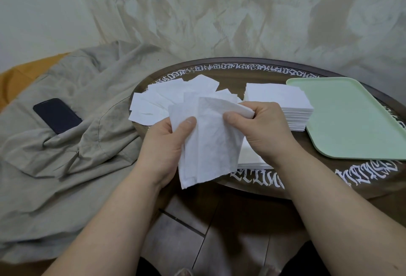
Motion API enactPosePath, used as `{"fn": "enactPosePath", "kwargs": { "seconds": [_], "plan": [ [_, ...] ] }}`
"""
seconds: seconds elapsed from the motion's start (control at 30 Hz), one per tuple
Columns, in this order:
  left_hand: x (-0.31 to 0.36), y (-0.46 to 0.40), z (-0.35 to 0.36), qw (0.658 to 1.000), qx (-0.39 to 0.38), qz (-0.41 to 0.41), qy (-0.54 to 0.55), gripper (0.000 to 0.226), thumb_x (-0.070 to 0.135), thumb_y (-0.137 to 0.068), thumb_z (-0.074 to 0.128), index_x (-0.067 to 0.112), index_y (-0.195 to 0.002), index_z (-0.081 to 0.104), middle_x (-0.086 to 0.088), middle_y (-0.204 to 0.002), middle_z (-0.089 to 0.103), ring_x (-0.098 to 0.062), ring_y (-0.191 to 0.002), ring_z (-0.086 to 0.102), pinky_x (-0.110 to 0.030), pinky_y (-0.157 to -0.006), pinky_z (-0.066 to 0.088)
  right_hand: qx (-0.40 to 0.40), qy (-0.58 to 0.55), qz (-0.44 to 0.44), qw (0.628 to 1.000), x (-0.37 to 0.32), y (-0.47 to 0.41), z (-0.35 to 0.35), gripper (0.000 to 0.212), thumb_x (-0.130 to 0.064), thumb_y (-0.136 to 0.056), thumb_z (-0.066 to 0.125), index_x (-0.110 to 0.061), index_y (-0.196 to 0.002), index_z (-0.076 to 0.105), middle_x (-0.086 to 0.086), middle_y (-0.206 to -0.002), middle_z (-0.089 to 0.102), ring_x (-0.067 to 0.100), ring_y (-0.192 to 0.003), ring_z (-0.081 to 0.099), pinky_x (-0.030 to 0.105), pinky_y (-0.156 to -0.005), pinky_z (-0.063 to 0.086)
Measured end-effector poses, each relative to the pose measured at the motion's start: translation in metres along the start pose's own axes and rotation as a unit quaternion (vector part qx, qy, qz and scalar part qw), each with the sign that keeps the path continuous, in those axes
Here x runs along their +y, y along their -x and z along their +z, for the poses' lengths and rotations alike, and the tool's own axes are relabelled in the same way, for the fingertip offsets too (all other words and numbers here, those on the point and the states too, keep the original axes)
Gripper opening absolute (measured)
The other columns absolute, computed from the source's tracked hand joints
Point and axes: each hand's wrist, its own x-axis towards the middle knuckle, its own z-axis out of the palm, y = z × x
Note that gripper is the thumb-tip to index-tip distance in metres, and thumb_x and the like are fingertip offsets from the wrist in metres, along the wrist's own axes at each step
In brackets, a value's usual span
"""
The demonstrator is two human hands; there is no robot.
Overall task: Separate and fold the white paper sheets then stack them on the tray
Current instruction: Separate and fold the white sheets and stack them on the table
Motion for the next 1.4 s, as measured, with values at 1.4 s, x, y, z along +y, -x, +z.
{"fn": "enactPosePath", "kwargs": {
  "seconds": [1.4],
  "plan": [
    [0.004,-0.009,0.004,1.000,0.015,0.021,-0.011,0.013,0.022,-0.085,0.068,0.012,-0.084,0.076,-0.012,-0.095,0.076,-0.027,-0.088,0.072,-0.039,-0.076,0.058,-0.082,-0.113,0.075,0.987,-0.006,0.004,0.000,0.006,-0.007,-0.082,0.071,-0.012,-0.085,0.072,0.004,-0.087,0.076,0.017,-0.076,0.071,0.033,-0.068,0.058]
  ]
}}
